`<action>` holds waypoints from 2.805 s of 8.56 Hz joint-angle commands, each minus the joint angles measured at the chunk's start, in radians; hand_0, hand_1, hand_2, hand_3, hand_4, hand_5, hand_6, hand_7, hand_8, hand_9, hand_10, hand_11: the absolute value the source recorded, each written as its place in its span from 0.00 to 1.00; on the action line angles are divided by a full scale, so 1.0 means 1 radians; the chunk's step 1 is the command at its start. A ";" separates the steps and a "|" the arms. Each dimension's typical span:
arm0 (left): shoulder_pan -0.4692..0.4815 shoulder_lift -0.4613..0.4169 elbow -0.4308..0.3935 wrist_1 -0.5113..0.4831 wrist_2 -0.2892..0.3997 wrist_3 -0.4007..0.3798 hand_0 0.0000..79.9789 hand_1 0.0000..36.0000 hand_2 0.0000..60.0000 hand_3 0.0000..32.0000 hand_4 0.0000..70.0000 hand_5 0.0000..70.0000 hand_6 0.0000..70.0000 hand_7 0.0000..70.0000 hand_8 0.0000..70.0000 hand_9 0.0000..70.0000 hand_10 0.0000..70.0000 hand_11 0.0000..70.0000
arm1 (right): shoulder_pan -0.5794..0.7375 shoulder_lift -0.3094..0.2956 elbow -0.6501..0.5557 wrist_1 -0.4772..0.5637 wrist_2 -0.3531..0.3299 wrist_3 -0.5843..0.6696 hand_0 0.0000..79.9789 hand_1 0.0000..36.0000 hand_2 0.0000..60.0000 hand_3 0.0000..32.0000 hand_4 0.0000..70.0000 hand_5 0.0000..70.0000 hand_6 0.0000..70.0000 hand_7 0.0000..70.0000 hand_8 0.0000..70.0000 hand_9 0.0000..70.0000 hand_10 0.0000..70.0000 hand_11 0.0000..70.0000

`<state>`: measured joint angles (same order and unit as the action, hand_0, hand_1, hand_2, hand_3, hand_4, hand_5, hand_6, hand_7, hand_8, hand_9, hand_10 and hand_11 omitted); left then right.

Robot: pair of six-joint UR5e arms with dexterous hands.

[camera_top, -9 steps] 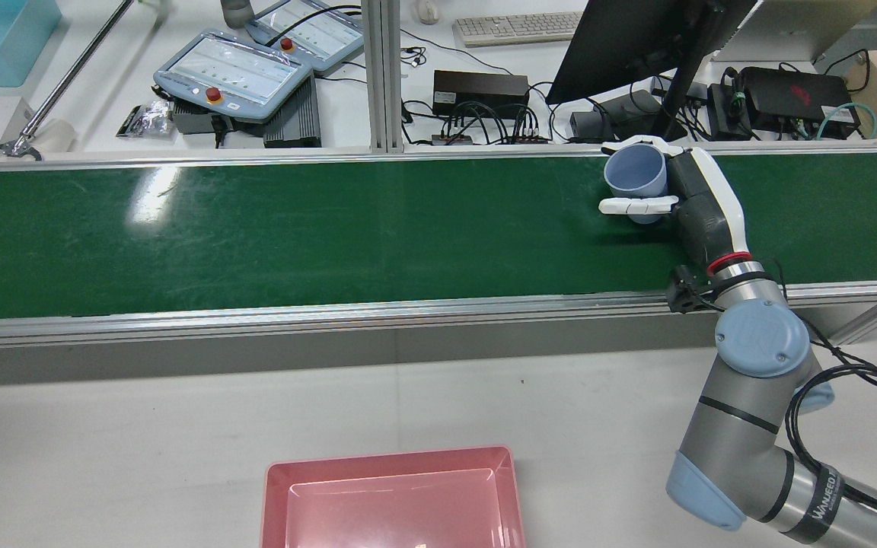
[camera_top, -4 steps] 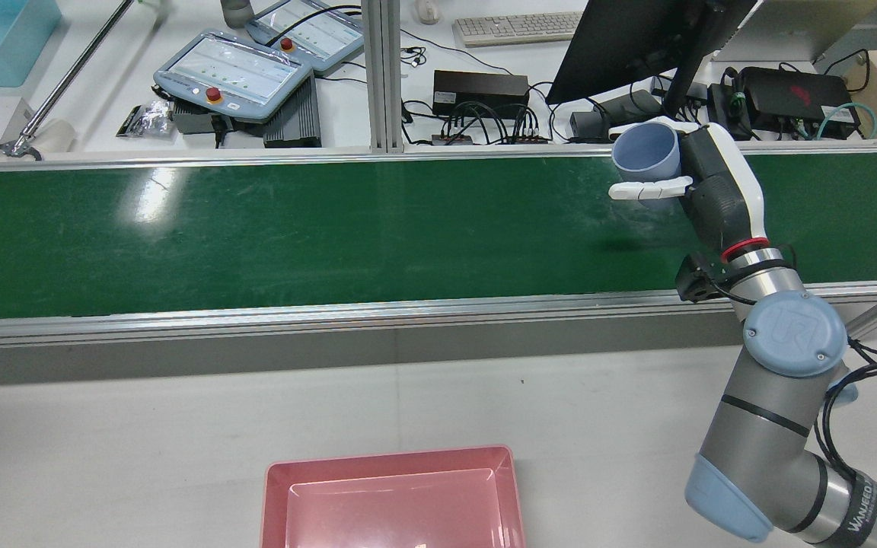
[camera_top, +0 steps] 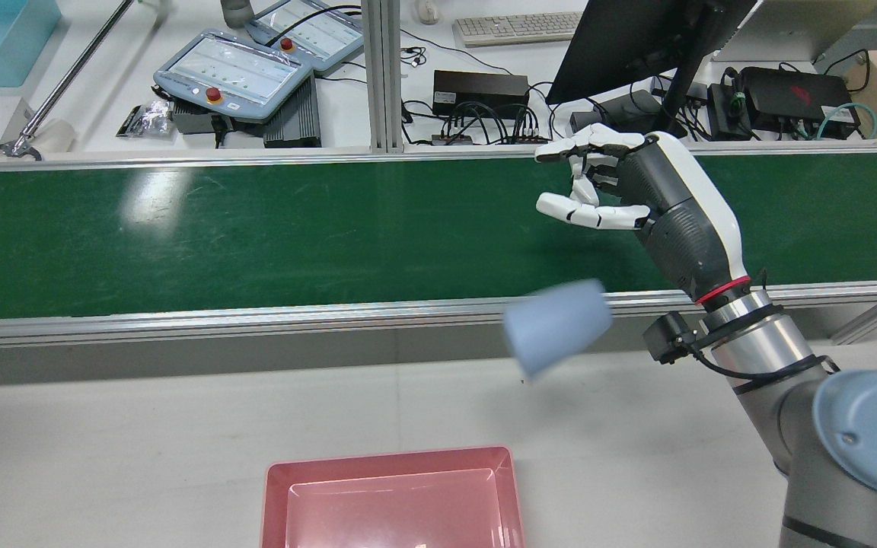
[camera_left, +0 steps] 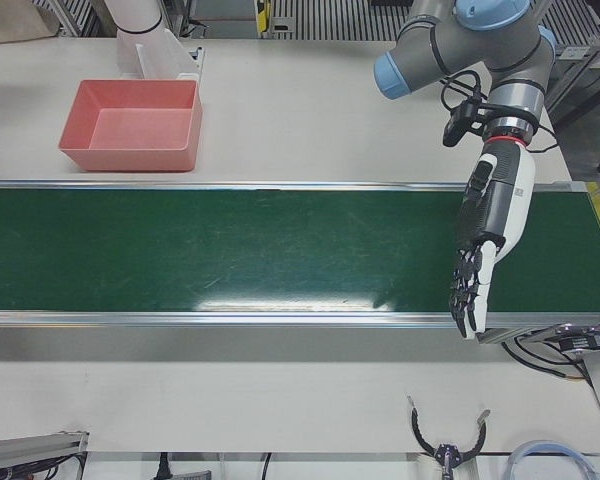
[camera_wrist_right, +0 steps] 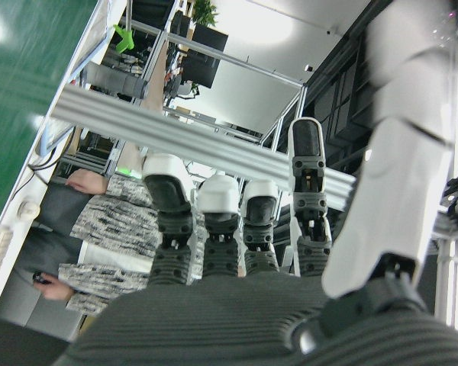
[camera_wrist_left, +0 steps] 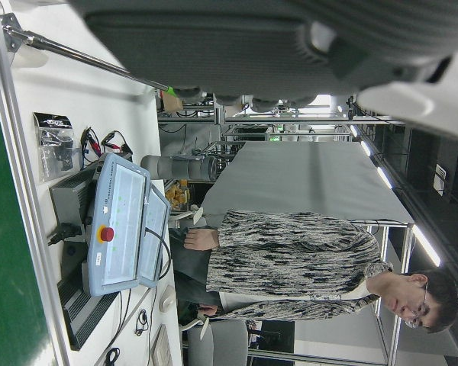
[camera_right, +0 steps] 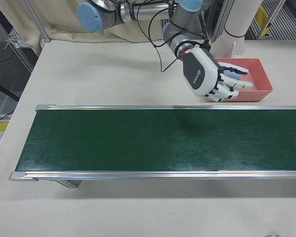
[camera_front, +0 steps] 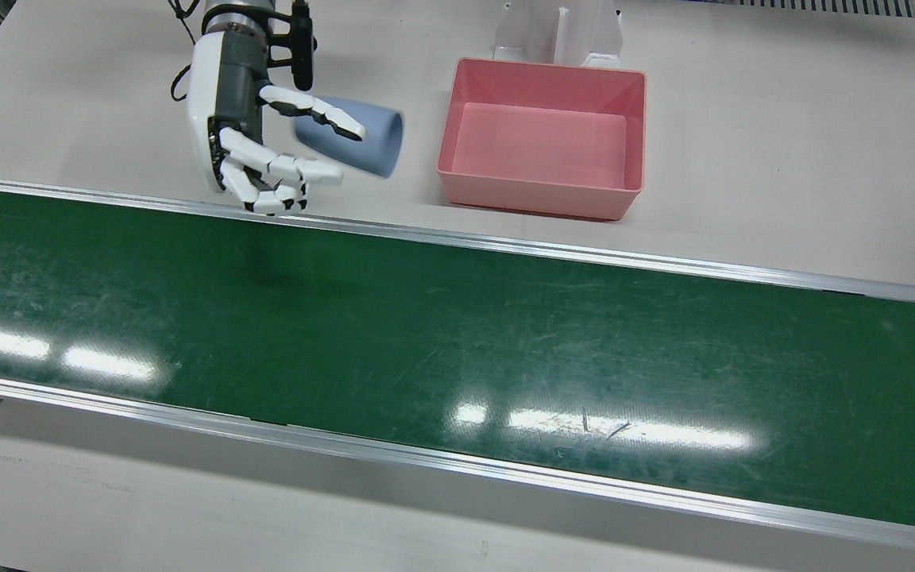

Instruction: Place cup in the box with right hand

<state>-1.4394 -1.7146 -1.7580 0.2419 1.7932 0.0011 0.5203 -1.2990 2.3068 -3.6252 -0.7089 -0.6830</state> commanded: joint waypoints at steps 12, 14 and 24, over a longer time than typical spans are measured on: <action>0.001 0.000 0.000 0.000 0.000 0.000 0.00 0.00 0.00 0.00 0.00 0.00 0.00 0.00 0.00 0.00 0.00 0.00 | -0.390 -0.025 -0.054 0.404 0.103 -0.346 0.58 0.21 0.10 0.00 0.36 0.04 0.05 0.18 0.07 0.15 0.00 0.00; -0.001 0.000 0.000 0.000 0.000 0.000 0.00 0.00 0.00 0.00 0.00 0.00 0.00 0.00 0.00 0.00 0.00 0.00 | -0.297 -0.127 0.025 0.392 0.092 -0.249 0.62 0.21 0.00 0.00 0.39 0.05 0.05 0.20 0.09 0.17 0.00 0.00; -0.001 0.001 0.000 -0.001 0.000 0.000 0.00 0.00 0.00 0.00 0.00 0.00 0.00 0.00 0.00 0.00 0.00 0.00 | 0.517 -0.411 -0.158 0.175 -0.335 0.436 0.59 0.26 0.14 0.00 0.28 0.05 0.08 0.32 0.11 0.22 0.04 0.07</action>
<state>-1.4402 -1.7128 -1.7585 0.2410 1.7932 0.0010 0.8340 -1.6885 2.2915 -3.6194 -0.8743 -0.2553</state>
